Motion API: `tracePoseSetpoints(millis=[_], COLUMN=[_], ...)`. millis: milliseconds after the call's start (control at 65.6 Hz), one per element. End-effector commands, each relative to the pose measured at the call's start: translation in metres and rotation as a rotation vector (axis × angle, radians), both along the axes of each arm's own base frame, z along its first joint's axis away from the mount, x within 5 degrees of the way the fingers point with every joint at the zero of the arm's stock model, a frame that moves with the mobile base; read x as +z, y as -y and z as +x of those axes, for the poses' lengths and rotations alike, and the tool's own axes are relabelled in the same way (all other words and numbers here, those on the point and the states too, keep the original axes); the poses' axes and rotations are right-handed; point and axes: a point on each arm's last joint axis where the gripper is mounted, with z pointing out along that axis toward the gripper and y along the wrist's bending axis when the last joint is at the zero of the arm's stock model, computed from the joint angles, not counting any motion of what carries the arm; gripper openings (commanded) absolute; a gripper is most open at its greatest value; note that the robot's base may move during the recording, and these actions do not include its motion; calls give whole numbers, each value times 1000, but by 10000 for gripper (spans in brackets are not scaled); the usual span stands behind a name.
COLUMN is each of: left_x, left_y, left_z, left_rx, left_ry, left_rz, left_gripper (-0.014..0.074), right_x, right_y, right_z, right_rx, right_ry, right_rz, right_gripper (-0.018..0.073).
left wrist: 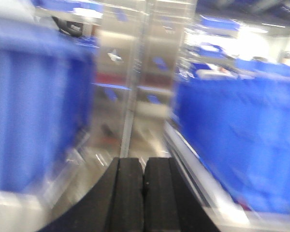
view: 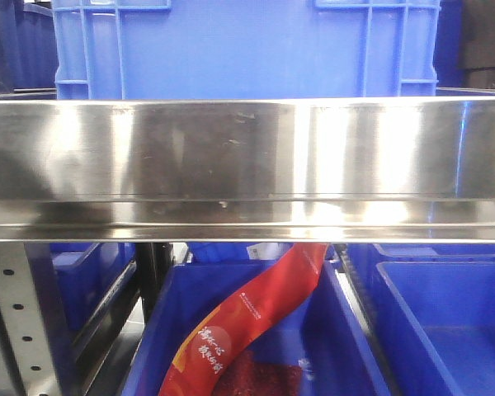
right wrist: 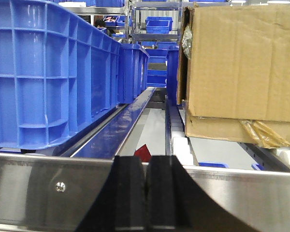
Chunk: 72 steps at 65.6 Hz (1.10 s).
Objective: Grab block from conveyor and place in blue bin
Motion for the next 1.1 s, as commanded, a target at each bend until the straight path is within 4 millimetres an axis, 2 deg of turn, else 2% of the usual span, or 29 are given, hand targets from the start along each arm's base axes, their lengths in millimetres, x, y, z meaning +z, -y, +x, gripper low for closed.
tracePoseSetpoints(millis=[0, 122, 229, 1082], left_x=[-16, -32, -36, -36], left_y=[2, 2, 0, 0], left_z=[-4, -7, -7, -7], left_rx=[-37, -36, -11, -4], left_ry=[-15, 4, -30, -28], left_rz=[6, 5, 0, 0], left_gripper=[-111, -111, -111, -111], right_x=[2, 2, 2, 2], right_y=[1, 1, 1, 1], right_z=[0, 0, 0, 0], right_rx=[-8, -8, -8, -8], right_ry=[28, 28, 28, 28], right_rz=[-3, -3, -3, -3], right_gripper=[-160, -160, -160, -160])
